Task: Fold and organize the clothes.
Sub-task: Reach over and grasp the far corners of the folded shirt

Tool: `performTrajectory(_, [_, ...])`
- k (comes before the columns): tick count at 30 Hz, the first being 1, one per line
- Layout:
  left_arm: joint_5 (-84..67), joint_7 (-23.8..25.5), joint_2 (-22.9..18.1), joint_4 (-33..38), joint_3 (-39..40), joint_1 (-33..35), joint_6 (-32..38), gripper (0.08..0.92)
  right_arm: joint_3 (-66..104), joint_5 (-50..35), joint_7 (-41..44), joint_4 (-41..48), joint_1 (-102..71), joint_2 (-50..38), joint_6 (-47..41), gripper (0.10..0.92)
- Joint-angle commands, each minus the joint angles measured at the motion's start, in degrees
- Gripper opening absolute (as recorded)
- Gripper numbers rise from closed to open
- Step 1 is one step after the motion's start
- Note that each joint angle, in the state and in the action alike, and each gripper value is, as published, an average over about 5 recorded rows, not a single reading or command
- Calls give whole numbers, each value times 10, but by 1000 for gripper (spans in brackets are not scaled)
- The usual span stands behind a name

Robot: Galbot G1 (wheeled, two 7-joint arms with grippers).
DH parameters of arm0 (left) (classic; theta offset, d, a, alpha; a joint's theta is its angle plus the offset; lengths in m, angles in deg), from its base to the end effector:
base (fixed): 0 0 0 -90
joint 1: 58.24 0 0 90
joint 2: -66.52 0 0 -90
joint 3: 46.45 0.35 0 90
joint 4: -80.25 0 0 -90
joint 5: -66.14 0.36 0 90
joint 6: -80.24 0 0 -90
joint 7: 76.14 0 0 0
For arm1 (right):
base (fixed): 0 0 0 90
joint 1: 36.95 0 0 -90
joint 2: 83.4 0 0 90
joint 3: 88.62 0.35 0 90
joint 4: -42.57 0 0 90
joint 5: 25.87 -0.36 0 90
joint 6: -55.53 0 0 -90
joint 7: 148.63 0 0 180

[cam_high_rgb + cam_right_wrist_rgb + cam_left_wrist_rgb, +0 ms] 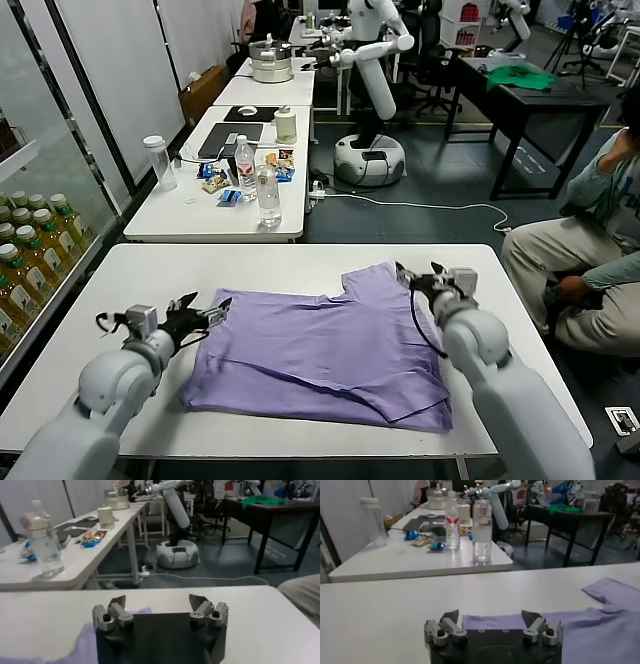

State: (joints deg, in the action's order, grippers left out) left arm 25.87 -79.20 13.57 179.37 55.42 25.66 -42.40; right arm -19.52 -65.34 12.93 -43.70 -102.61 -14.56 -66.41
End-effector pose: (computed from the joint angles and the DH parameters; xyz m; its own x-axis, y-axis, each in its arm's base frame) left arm 0.3754 0.1181 -0.2393 -0.8708 0.2033 0.4475 0.2172 0.9759 -0.0206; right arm 0.4684 -0.0153 -0.2211 -0.9237 -0.0888 0.3727 -0.0610 0.9944 0.0859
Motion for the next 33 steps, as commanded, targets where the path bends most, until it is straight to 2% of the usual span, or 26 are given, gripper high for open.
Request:
performTrajectory(1, [7,46,-4,-142,61,-109,3,823,-33,34,8,164,90,71,7,823])
performTrajectory(9, [18,79,-9,-192,66,-129,8,823,-19,73,34,240,96,105,19,823])
performTrajectory(21, [48,84,-23,-251,72,-141,39,823,-10,81,54,257,89,108,37,823])
performTrajectory(30, [48,86,-21,-238,67,-131,33,823,-9,84,70,265,95,114,57,814])
performTrajectory(33, [48,87,-24,-237,67,-128,39,780,-10,85,70,267,96,116,57,759])
